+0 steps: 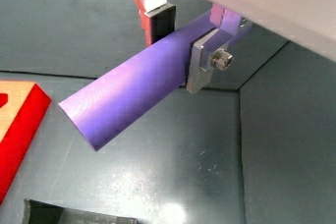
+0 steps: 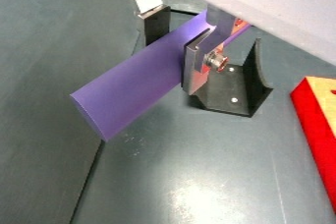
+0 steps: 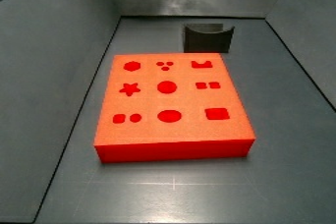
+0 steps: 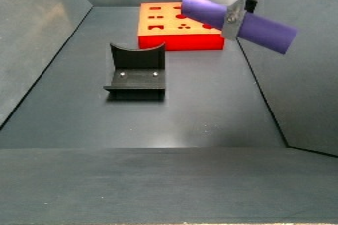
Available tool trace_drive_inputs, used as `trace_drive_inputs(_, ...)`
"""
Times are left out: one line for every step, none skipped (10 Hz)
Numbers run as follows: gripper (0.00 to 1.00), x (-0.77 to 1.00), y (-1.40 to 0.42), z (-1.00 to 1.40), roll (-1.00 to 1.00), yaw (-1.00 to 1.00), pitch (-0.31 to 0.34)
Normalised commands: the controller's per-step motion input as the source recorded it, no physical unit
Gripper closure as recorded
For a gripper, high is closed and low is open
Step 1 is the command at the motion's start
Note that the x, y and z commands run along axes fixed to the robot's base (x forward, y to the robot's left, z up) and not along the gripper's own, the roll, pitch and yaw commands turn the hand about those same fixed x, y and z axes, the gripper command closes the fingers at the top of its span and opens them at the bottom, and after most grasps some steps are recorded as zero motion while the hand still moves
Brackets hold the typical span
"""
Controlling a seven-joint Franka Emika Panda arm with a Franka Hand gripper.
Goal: Pick up the round object. Move up. Place the round object on the fixture. Regrasp the round object. Move to above the board. Insert the round object.
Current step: Place the round object on the fixture.
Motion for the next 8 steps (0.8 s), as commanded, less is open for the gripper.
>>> trace_drive_inputs(1.00, 1.00, -0.83, -0.10, 0.01, -1.00, 0.011)
trace_drive_inputs(1.00, 1.00, -0.74, -0.09, 0.02, -1.00, 0.004)
trace_drive_inputs(1.00, 1.00, -0.66, -0.09, 0.02, -1.00, -0.002)
trace_drive_inputs(1.00, 1.00, -0.62, -0.09, 0.02, -1.00, -0.004)
trace_drive_inputs(1.00, 1.00, -0.57, -0.08, 0.02, -1.00, -0.008)
trace_drive_inputs(1.00, 1.00, -0.52, -0.08, 0.02, -1.00, -0.011)
trace_drive_inputs(1.00, 1.00, -0.45, -0.07, 0.02, -1.00, -0.014)
trace_drive_inputs(1.00, 1.00, -0.42, -0.07, 0.02, -1.00, -0.014)
